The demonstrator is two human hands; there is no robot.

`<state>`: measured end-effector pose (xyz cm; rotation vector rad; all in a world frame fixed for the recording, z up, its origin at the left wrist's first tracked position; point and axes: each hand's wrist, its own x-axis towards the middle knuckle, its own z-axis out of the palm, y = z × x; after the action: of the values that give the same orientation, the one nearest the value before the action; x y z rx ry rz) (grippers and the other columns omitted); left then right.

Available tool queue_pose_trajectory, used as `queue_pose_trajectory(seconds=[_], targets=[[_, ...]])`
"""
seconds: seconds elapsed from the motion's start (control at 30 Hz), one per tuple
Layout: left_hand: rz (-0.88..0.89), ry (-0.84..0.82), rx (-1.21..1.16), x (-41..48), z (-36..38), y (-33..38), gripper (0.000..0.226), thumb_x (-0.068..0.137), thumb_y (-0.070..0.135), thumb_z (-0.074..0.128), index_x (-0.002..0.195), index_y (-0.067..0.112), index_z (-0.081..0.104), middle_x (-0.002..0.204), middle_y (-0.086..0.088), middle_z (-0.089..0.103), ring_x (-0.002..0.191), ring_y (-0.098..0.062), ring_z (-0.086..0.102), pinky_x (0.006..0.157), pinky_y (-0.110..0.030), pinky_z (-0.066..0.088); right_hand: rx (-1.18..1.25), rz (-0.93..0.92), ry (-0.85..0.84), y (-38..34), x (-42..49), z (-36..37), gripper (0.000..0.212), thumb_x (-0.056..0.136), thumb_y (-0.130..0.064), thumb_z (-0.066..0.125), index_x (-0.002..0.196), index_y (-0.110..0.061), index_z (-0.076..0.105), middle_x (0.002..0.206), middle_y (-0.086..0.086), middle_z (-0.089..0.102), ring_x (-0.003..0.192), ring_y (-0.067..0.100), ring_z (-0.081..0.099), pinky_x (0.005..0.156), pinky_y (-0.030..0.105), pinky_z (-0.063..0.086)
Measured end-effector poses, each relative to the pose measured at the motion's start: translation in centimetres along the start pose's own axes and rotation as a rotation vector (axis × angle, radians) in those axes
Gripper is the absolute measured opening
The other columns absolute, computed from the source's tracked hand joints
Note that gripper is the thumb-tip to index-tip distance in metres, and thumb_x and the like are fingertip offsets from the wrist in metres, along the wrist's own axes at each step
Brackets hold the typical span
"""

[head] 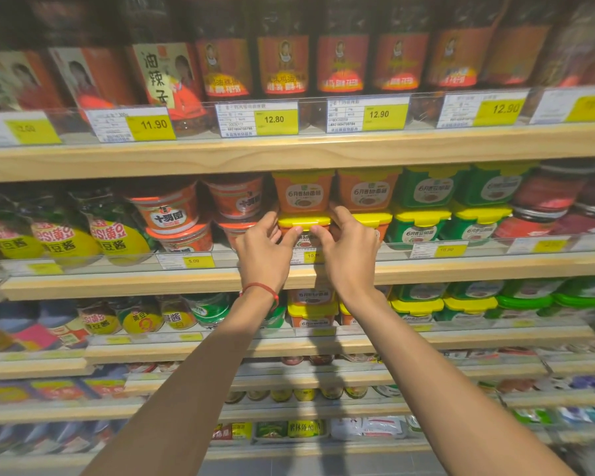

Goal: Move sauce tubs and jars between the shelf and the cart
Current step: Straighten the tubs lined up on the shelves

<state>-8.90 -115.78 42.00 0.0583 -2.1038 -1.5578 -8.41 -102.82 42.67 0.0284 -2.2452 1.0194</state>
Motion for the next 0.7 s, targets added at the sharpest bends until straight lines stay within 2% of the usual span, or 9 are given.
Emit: queue_pose_trajectory(seconds=[0.1, 0.17, 0.37, 0.53, 0.7], targets=[[-0.023, 0.016, 0.006, -0.1, -0.1, 0.2, 0.039, 0.081, 0.029, 0.084, 0.116, 0.018, 0.072, 0.093, 0.035, 0.059, 0.108, -0.004, 0.069, 0.093, -0.035, 0.059, 0.029, 0.016, -0.011, -0.1, 0.0, 0.1, 0.037, 0.094, -0.033, 0.078, 0.124, -0.012, 0.070, 0.084, 0.005, 0.079, 0.086, 0.031, 0.073, 0.075, 0.036, 0.042], [-0.031, 0.020, -0.002, -0.2, -0.2, 0.2, 0.042, 0.080, 0.030, 0.085, 0.119, 0.019, 0.072, 0.098, 0.030, 0.063, 0.108, -0.003, 0.069, 0.093, -0.036, 0.059, 0.045, 0.023, -0.024, -0.1, -0.1, 0.1, 0.036, 0.094, -0.032, 0.078, 0.123, -0.012, 0.070, 0.084, 0.005, 0.079, 0.086, 0.030, 0.074, 0.079, 0.041, 0.053], [-0.033, 0.040, 0.017, 0.1, -0.1, -0.8, 0.047, 0.077, 0.041, 0.084, 0.117, 0.021, 0.072, 0.117, 0.006, 0.074, 0.107, 0.000, 0.069, 0.093, -0.039, 0.060, 0.052, 0.034, -0.028, -0.2, -0.2, 0.1, 0.027, 0.093, -0.028, 0.079, 0.111, -0.012, 0.069, 0.084, 0.006, 0.078, 0.083, 0.032, 0.074, 0.075, 0.048, 0.059], [-0.045, 0.046, -0.051, 0.4, 0.3, -1.6, 0.046, 0.077, 0.032, 0.087, 0.116, 0.012, 0.074, 0.119, 0.000, 0.074, 0.108, -0.003, 0.070, 0.093, -0.037, 0.060, 0.082, 0.076, -0.041, 0.1, 0.1, 0.2, 0.026, 0.090, -0.031, 0.081, 0.107, -0.016, 0.069, 0.091, 0.002, 0.080, 0.086, 0.029, 0.076, 0.080, 0.052, 0.060], [-0.056, 0.052, -0.104, 0.1, 0.3, -1.4, 0.058, 0.079, 0.027, 0.087, 0.131, 0.013, 0.066, 0.128, -0.003, 0.070, 0.113, -0.007, 0.068, 0.097, -0.037, 0.058, 0.059, 0.055, -0.019, 0.1, -0.2, 0.4, 0.029, 0.092, -0.033, 0.079, 0.115, -0.017, 0.070, 0.095, -0.001, 0.080, 0.088, 0.023, 0.076, 0.086, 0.051, 0.059]])
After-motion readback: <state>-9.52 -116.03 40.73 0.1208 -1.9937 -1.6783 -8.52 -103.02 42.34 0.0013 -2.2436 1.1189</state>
